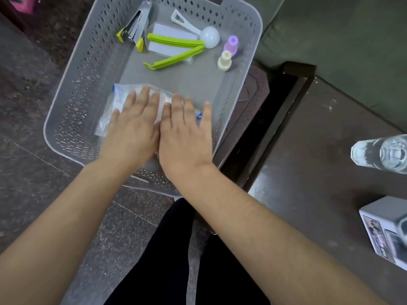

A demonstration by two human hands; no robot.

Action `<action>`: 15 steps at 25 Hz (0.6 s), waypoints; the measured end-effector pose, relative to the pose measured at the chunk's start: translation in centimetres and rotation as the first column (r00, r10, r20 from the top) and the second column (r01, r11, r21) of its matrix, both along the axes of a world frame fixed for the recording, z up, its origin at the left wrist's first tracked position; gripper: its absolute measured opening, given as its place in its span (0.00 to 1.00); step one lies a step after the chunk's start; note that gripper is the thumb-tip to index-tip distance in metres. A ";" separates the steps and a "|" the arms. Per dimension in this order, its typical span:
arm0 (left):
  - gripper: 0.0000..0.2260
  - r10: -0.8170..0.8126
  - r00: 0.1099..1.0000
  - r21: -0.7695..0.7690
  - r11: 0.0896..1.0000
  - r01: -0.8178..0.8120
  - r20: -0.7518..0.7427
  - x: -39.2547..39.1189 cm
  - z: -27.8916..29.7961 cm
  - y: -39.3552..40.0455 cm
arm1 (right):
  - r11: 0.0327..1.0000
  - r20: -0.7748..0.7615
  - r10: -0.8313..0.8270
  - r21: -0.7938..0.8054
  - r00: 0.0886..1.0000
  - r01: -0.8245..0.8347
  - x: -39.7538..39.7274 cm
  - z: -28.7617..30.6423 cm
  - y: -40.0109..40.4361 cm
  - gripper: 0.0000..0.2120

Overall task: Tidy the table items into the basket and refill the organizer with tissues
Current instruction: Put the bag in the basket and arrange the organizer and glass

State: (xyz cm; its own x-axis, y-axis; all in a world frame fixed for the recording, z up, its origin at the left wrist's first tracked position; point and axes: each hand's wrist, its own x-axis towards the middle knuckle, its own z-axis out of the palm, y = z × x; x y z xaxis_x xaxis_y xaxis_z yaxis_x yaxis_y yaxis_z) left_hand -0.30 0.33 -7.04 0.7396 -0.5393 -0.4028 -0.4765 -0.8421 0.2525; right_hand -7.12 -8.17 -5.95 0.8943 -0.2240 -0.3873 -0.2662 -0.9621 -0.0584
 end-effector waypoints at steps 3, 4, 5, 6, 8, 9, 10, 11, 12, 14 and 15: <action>0.25 0.008 0.998 0.072 0.997 -0.003 -0.066 -0.4 -0.9 -0.1 | 0.999 -0.093 -0.041 0.028 0.995 0.043 -0.4 -1.4 0.0 0.28; 0.25 0.013 0.997 0.081 0.997 -0.007 -0.074 -0.3 -0.9 -0.2 | 0.999 -0.117 -0.033 0.026 0.993 0.036 -0.3 -1.6 0.2 0.29; 0.26 0.023 0.996 0.093 0.996 -0.015 -0.085 -0.3 -0.7 -0.3 | 0.999 -0.138 -0.021 0.026 0.990 0.025 -0.2 -1.4 0.2 0.29; 0.26 0.036 0.995 0.100 0.995 -0.027 -0.095 -0.3 -0.5 -0.5 | 1.000 -0.145 -0.006 0.019 0.989 0.009 -0.1 -1.1 0.1 0.29; 0.26 0.064 0.995 0.095 0.994 -0.057 -0.079 -0.3 0.3 -0.8 | 1.000 -0.083 -0.008 0.017 0.997 0.010 -0.1 0.0 -0.4 0.28; 0.26 0.076 0.996 0.071 0.995 -0.073 -0.045 -0.6 0.9 -1.0 | 0.999 -0.014 -0.036 0.023 0.999 0.036 -0.5 0.7 -0.8 0.28; 0.25 0.091 0.996 0.022 0.996 -0.091 -0.002 -1.1 1.5 -1.3 | 0.997 0.067 -0.071 0.029 0.995 0.069 -1.2 1.3 -1.4 0.27; 0.24 0.110 0.993 -0.051 0.993 -0.108 0.037 -1.7 2.1 -1.7 | 0.994 0.143 -0.106 0.033 0.984 0.102 -1.9 1.7 -2.1 0.27; 0.23 0.131 0.990 -0.144 0.982 -0.121 0.057 -2.5 2.9 -2.3 | 0.988 0.214 -0.155 0.044 0.965 0.149 -2.9 2.1 -3.2 0.26; 0.23 0.140 0.989 -0.321 0.940 -0.119 0.044 -4.6 4.2 -4.4 | 0.953 0.315 -0.301 0.079 0.900 0.291 -5.3 2.4 -6.1 0.25; 0.24 0.100 0.994 -0.359 0.930 -0.081 0.035 -6.0 4.7 -5.9 | 0.922 0.336 -0.386 0.107 0.859 0.372 -6.9 2.4 -7.9 0.24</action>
State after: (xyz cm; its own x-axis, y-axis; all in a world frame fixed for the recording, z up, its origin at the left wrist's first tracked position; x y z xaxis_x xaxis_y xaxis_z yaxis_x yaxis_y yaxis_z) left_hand -6.31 -5.57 -2.37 0.8067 -0.5700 -0.1559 -0.4229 -0.7411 0.5214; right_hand -14.05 -16.12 -3.52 0.8209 -0.5646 -0.0858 -0.5665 -0.7862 -0.2471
